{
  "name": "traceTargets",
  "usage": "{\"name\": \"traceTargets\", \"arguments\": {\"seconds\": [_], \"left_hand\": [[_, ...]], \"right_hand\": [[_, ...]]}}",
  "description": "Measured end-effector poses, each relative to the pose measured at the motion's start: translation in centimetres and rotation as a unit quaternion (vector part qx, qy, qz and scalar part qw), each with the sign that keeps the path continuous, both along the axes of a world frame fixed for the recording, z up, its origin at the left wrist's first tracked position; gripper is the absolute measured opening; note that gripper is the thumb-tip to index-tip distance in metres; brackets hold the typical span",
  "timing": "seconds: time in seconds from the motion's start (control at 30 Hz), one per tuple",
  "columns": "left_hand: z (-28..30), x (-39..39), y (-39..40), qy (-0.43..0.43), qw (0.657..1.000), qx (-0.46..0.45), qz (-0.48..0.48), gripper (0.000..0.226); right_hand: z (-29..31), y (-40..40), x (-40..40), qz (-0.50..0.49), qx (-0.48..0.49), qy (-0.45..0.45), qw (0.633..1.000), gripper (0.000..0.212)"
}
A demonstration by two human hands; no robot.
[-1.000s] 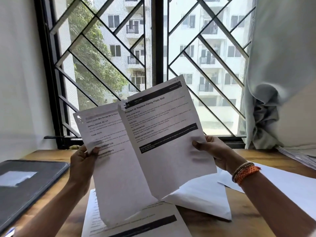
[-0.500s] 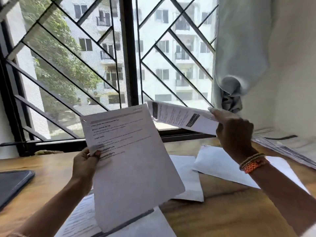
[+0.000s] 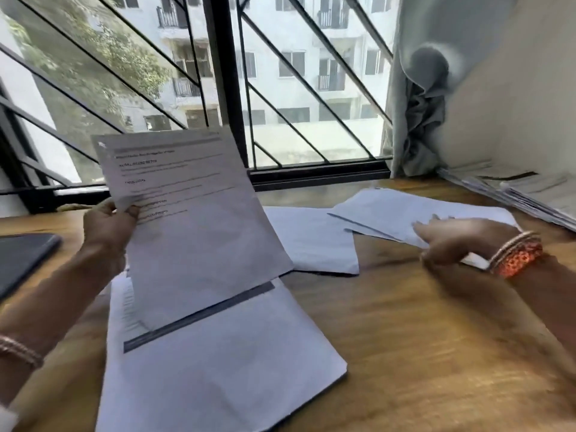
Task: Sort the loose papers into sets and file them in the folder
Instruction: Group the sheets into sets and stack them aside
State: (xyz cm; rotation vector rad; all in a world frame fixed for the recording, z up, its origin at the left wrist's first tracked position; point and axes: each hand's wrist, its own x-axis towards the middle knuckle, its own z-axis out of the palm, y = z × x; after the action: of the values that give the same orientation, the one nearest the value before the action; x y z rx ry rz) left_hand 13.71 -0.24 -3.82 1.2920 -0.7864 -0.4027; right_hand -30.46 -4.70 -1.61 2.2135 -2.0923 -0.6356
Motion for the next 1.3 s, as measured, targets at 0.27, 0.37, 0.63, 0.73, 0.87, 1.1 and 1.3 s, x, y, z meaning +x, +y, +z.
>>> {"name": "traceTargets", "arguments": {"seconds": [0.27,0.37,0.63,0.73,0.87,1.1,1.3], "left_hand": [[0.3,5.0,3.6,0.025,0.990,0.033,0.137,0.022],[0.5,6.6,4.4,0.000,0.976,0.052,0.212,0.006],[1.1,6.7,5.3,0.037,0.987,0.022,0.157,0.024],[1.4,7.1,5.5,0.015,0.983,0.009,0.182,0.021],[1.1,7.1,5.4,0.012,0.980,0.018,0.199,0.024],[1.3,5.4,4.8,-0.008,0.988,-0.008,0.151,0.029],[0.6,4.1,4.0,-0.019,0.996,-0.030,0.078,0.023]], "right_hand": [[-0.4,10.5,16.7,0.279,-0.030,-0.129,0.951,0.076],[-1.5,11.2,19.4,0.339,-0.061,-0.078,0.936,0.085],[-0.7,8.6,19.4,0.280,0.118,-0.345,0.888,0.043],[1.5,7.4,15.9,0.351,0.304,-0.381,0.800,0.043],[4.4,5.3,11.7,0.386,0.345,-0.450,0.728,0.039],[3.2,1.4,8.6,0.295,0.189,-0.655,0.670,0.054],[-0.1,0.5,8.7,0.271,0.106,-0.704,0.648,0.059]]}}
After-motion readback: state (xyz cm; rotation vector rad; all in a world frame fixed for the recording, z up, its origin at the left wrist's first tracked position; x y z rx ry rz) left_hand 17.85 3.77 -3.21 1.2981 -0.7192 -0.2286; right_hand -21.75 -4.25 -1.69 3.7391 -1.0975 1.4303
